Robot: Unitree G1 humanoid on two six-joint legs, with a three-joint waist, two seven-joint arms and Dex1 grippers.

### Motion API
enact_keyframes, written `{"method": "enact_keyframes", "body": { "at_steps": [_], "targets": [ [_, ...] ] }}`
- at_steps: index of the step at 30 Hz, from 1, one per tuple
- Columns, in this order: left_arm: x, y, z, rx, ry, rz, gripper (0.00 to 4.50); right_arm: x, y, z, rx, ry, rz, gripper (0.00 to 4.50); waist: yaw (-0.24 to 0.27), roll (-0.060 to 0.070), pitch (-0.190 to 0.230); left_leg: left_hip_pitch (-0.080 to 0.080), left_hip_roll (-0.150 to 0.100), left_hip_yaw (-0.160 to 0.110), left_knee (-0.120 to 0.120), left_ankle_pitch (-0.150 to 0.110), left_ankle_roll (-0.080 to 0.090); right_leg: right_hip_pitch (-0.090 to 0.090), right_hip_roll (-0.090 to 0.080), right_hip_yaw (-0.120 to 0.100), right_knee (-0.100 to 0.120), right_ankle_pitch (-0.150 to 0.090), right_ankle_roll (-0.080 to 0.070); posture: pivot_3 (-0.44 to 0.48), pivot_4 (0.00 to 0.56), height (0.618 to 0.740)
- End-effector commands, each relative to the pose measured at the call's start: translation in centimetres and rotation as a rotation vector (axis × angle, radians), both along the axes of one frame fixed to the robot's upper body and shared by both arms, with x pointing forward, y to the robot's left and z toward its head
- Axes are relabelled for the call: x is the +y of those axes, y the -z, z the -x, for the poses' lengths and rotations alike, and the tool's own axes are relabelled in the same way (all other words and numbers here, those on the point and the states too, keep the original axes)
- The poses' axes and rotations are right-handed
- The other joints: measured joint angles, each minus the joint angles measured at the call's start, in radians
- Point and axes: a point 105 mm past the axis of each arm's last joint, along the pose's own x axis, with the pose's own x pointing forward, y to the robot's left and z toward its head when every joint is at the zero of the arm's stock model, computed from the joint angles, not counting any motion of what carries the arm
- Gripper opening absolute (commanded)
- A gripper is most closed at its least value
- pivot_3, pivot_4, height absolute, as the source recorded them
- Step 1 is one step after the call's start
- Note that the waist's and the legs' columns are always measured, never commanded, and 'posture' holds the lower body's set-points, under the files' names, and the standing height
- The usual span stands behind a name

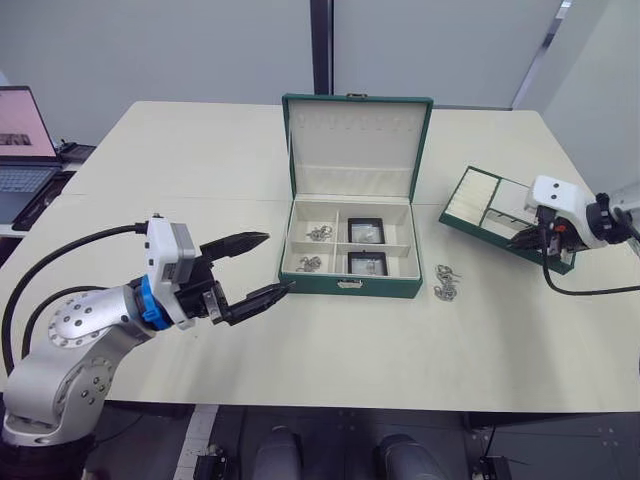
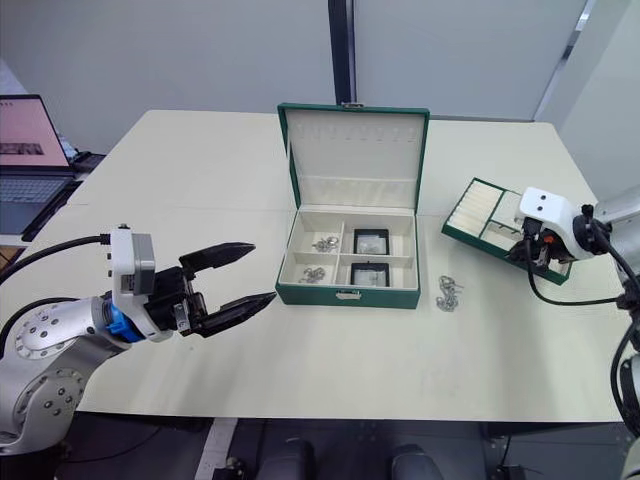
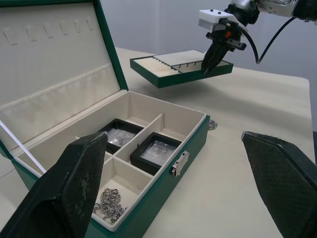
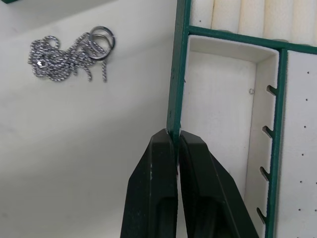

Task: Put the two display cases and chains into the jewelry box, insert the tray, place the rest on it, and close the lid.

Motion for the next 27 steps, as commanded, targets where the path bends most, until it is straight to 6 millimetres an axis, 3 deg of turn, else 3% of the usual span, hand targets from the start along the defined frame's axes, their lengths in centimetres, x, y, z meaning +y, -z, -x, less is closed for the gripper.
{"method": "enact_keyframes", "body": {
  "at_steps": [1, 7, 12, 20, 27],
  "targets": [
    [0.9, -0.9, 0.3, -0.034, -0.007, -0.015, 4.5, 1.7, -3.5, 2.1, -0.051, -0.053, -0.047, 0.01, 0.001, 0.001, 0.0, 0.0, 0.0, 0.0, 0.0, 0.0, 0.0, 0.0, 0.0, 0.0, 0.0, 0.0, 0.0, 0.0, 0.15, 0.74],
    [1.8, -0.6, 0.4, -0.016, -0.022, -0.026, 4.5, 5.4, -4.4, 5.6, -0.025, -0.148, -0.042, 0.01, -0.001, 0.002, 0.0, 0.0, 0.0, -0.001, 0.0, 0.0, 0.0, 0.0, 0.0, 0.0, 0.0, 0.0, 0.0, 0.0, 0.15, 0.74],
    [2.2, -0.5, 0.5, -0.018, -0.033, -0.034, 4.5, 9.2, -4.5, 6.8, -0.05, -0.225, -0.05, 0.01, 0.0, 0.002, 0.0, 0.0, 0.0, -0.001, 0.0, -0.001, 0.001, -0.001, 0.0, -0.001, 0.0, 0.0, 0.0, 0.0, 0.15, 0.74],
    [2.7, -0.3, 1.1, 0.016, -0.031, -0.034, 4.5, 14.2, -3.3, 7.0, -0.057, -0.291, -0.032, 0.01, -0.001, 0.002, 0.0, -0.002, 0.0, 0.0, -0.001, -0.001, 0.002, -0.004, 0.0, 0.0, 0.001, 0.0, 0.0, 0.0, 0.15, 0.74],
    [3.0, -0.3, 1.5, 0.018, -0.044, -0.033, 4.5, 17.7, -1.9, 5.6, -0.061, -0.399, 0.005, 0.01, -0.002, 0.002, 0.0, -0.002, 0.0, -0.001, 0.0, -0.002, 0.004, -0.007, 0.0, 0.0, 0.001, 0.0, 0.0, 0.0, 0.15, 0.74]
  ]
}}
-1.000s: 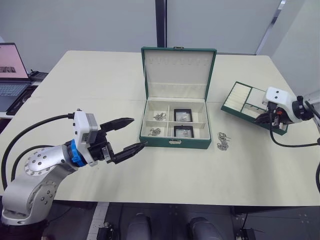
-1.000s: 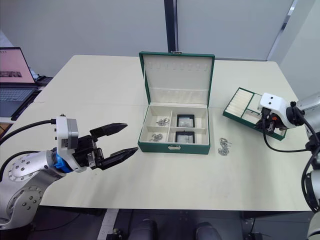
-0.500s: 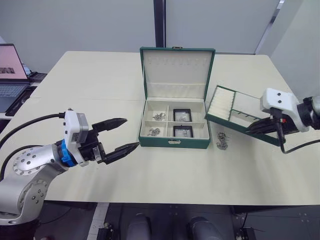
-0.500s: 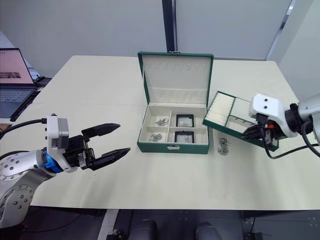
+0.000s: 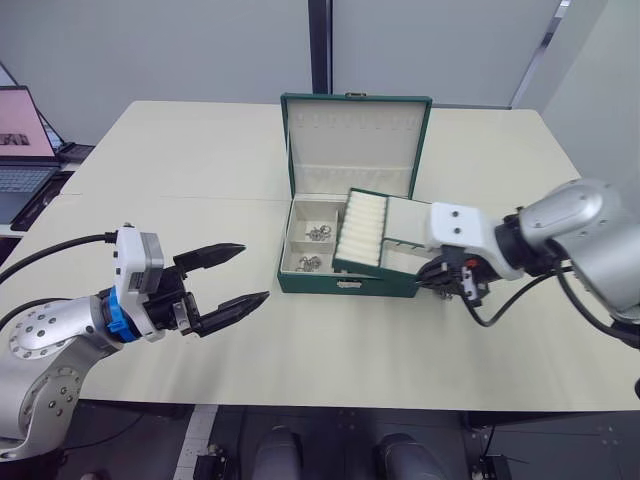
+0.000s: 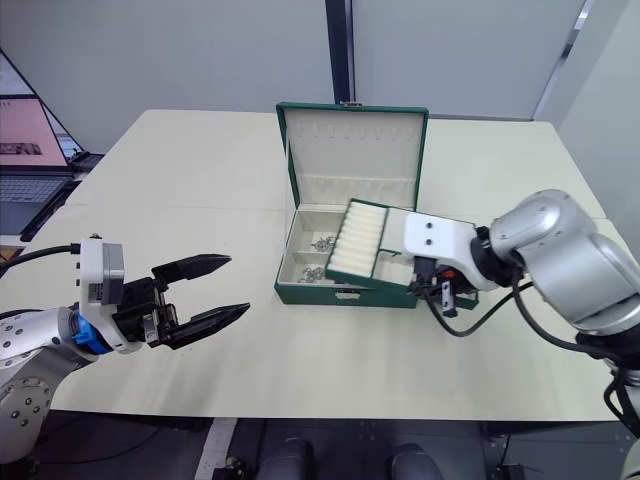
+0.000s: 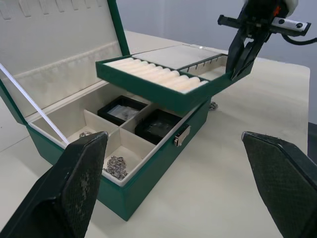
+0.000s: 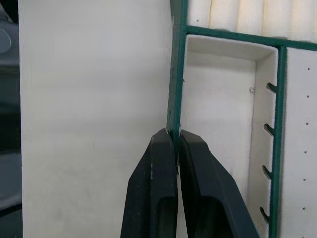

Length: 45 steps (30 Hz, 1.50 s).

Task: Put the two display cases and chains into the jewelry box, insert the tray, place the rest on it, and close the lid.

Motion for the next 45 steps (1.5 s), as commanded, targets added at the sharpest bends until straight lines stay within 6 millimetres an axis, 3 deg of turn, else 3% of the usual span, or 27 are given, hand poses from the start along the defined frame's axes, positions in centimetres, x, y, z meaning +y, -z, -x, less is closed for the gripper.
{"method": "enact_keyframes", "body": {
  "at_steps": [1, 15, 27, 45],
  "targets": [
    [0.3, -1.0, 0.7, -0.042, -0.011, -0.009, 4.5, 1.1, -0.7, -1.1, -0.083, -0.03, 0.017, 0.01, -0.001, 0.0, 0.0, 0.0, 0.0, 0.0, 0.0, 0.0, 0.0, 0.0, 0.0, 0.0, 0.0, 0.0, 0.0, 0.0, 0.15, 0.74],
    [1.6, -1.4, 1.6, -0.044, -0.082, -0.008, 4.5, 4.8, 0.4, -4.0, -0.132, -0.118, 0.073, 0.01, -0.002, 0.0, 0.0, 0.0, 0.0, -0.001, 0.0, 0.0, 0.0, -0.001, 0.0, -0.001, 0.0, 0.0, 0.0, 0.0, 0.15, 0.74],
    [2.7, -2.0, 1.8, -0.063, -0.147, -0.052, 4.5, 7.0, 0.9, -4.3, -0.105, -0.17, 0.05, 0.01, -0.009, -0.001, -0.001, 0.001, 0.0, -0.002, 0.0, 0.0, 0.0, -0.002, 0.0, -0.002, 0.001, 0.0, 0.0, 0.0, 0.15, 0.74],
    [2.5, -2.6, 1.2, -0.081, -0.141, -0.053, 4.5, 6.8, -0.9, -5.6, -0.151, -0.114, -0.001, 0.01, -0.018, -0.001, 0.0, 0.0, 0.0, -0.002, 0.0, 0.0, 0.0, -0.001, 0.0, -0.002, 0.001, 0.0, 0.0, 0.0, 0.15, 0.74]
  ]
}}
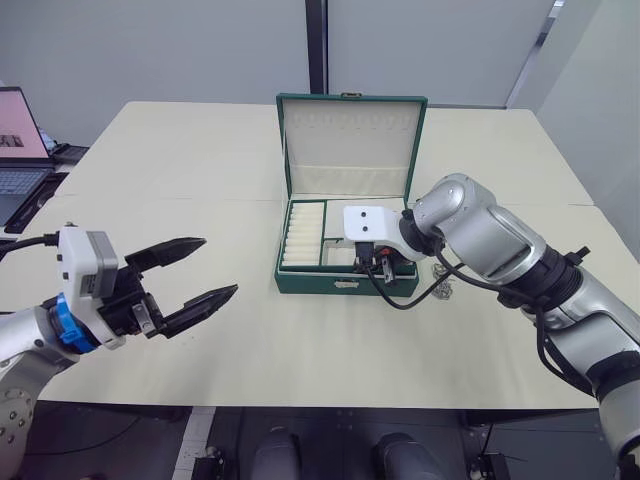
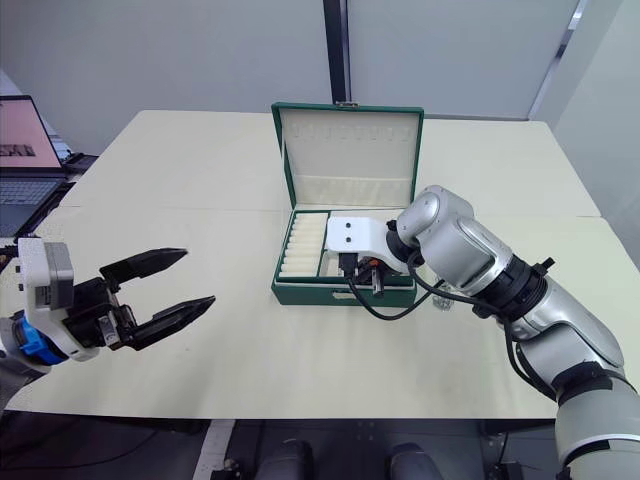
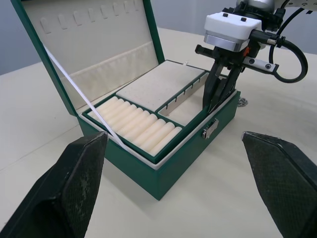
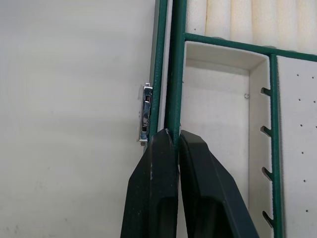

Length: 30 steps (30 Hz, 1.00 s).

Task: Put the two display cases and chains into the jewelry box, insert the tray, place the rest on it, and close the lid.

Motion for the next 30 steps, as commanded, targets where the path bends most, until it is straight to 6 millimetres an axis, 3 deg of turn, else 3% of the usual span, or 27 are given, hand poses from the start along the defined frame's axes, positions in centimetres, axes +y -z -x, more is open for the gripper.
{"method": "enact_keyframes", "body": {
  "at_steps": [1, 30],
  "targets": [
    [-0.15, -0.73, 0.06, -0.023, 0.014, -0.016, 4.5, 0.12, -3.14, -0.64, -0.097, 0.004, -0.057, 0.01, 0.0, 0.0, 0.0, 0.0, 0.0, 0.0, 0.0, 0.0, 0.0, 0.0, 0.0, 0.0, 0.0, 0.0, 0.0, 0.0, 0.15, 0.74],
    [-1.01, -0.87, -0.66, -0.034, 0.051, -0.012, 4.5, 0.31, -3.16, -0.29, -0.092, 0.026, -0.096, 0.01, -0.001, 0.0, 0.0, -0.001, 0.0, 0.0, 0.0, 0.0, 0.0, 0.0, 0.0, 0.0, 0.0, 0.0, 0.0, 0.0, 0.15, 0.74]
  ]
}}
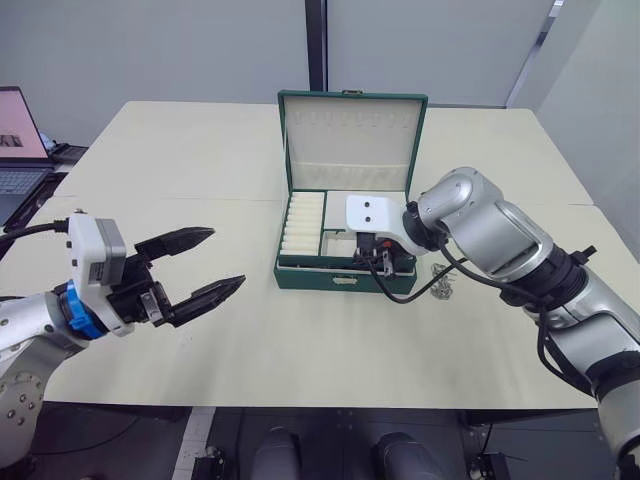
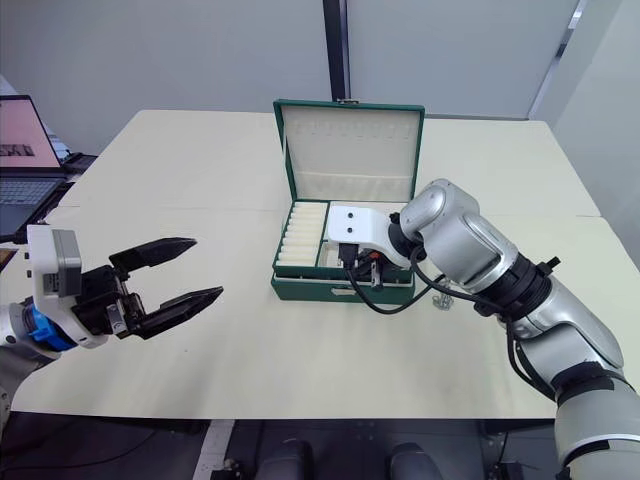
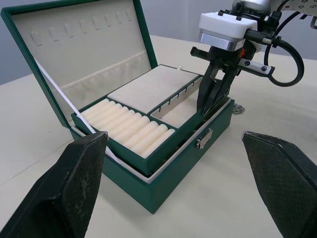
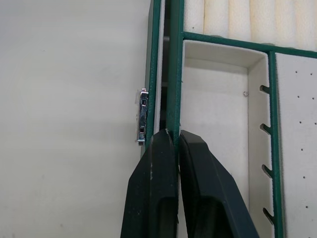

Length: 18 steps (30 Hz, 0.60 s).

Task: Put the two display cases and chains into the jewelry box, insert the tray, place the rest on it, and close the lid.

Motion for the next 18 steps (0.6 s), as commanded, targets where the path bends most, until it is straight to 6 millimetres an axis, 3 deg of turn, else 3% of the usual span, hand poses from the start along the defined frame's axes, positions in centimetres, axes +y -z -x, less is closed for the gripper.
{"method": "enact_keyframes", "body": {
  "at_steps": [1, 18],
  "targets": [
    [-0.3, -0.4, 0.1, -0.015, 0.014, -0.018, 4.5, 0.3, -2.0, -0.1, -0.062, -0.007, -0.049, 0.01, 0.0, 0.0, 0.0, 0.0, 0.0, 0.0, 0.0, 0.0, 0.0, 0.0, 0.0, 0.0, 0.0, 0.0, 0.0, 0.0, 0.15, 0.74],
    [-0.3, -0.2, 0.1, -0.013, 0.019, -0.019, 4.5, 0.3, -0.3, 0.3, 0.007, 0.013, -0.06, 0.01, 0.0, 0.0, 0.0, 0.0, 0.0, 0.0, 0.0, 0.0, 0.0, 0.0, 0.0, 0.0, 0.0, 0.0, 0.0, 0.0, 0.15, 0.74]
  ]
}}
